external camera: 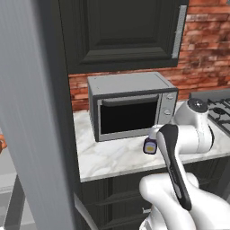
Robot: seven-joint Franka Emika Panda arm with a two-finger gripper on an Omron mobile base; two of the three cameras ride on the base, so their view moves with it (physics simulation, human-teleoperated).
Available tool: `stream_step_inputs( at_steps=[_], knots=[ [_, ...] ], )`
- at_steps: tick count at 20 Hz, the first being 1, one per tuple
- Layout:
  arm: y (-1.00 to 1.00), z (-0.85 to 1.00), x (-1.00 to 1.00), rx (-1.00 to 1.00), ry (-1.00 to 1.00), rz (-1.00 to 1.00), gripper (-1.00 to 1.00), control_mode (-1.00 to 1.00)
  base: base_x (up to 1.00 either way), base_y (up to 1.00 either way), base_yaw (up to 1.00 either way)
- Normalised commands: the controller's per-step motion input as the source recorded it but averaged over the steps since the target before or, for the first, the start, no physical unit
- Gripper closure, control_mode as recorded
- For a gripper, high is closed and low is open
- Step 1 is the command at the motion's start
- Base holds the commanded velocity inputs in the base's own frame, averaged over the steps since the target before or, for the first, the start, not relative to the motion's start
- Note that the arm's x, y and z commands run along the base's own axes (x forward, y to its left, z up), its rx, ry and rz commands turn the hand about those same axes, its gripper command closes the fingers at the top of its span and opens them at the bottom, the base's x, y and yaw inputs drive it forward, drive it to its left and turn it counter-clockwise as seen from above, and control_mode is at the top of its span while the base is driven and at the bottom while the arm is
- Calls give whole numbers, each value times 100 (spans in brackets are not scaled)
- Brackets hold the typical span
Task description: Place the mayonnaise and condiment bottle from the counter to the top shelf of the fridge. If the existing items in the fridge are on the top shelf, move them to other shelves.
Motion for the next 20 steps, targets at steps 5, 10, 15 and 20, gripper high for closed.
stream_step_inputs(
  at_steps=[5,10,15,20],
  knots=[
    [-8,-16,3,0,0,-8,-100,-100,0,0,0],
    [-1,-35,19,0,0,-6,-100,-100,0,0,0],
    [0,-37,41,0,-3,-1,-100,-100,0,0,0],
    [-2,-29,48,0,0,0,-100,-100,0,0,0]
  ],
)
